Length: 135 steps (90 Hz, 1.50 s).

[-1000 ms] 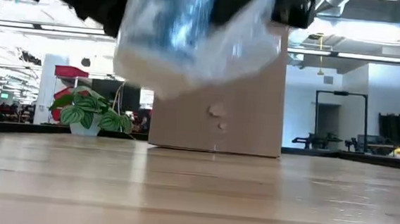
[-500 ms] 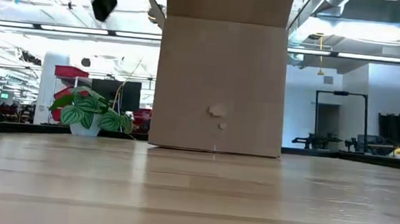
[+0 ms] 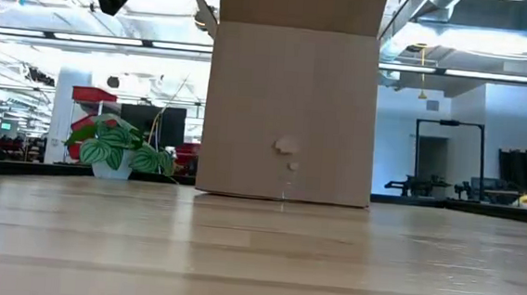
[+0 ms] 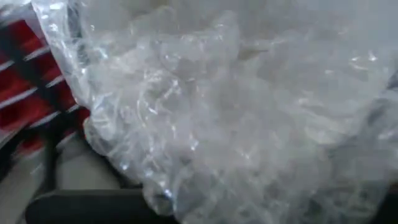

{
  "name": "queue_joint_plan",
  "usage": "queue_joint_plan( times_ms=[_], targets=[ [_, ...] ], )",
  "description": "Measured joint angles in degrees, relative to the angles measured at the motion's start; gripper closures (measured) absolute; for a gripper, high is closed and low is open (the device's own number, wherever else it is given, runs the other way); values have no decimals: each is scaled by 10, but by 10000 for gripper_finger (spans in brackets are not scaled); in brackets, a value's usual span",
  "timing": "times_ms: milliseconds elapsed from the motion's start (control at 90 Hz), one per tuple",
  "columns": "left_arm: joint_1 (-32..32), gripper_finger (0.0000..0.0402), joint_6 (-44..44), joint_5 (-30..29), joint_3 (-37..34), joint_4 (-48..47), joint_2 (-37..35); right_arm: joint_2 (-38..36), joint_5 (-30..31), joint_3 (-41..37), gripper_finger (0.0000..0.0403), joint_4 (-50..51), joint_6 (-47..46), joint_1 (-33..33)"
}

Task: Wrap mug
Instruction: Put the wrapped blue mug into the box

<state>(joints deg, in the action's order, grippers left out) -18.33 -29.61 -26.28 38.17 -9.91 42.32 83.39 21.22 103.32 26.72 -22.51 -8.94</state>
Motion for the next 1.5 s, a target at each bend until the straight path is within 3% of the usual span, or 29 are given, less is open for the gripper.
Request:
queue_joint_plan(
  times_ms=[178,378,589,956,1167,1500],
  targets=[
    [0,402,1,0,0,0,1,12,-1,51,366,63,-6,107],
    [0,402,2,-1,0,-2,1,58,-47,82,366,213,-54,195],
    [0,402,19,0,0,-1,0,144,-89,129,366,336,-75,226],
    [0,402,21,5,-1,3,0,311,-168,316,366,562,-63,262],
    [0,402,28,6,-1,4,0,350,-185,301,366,579,-35,286],
    [0,402,2,6,3,47,-8,410,-241,303,366,573,101,328]
  ],
)
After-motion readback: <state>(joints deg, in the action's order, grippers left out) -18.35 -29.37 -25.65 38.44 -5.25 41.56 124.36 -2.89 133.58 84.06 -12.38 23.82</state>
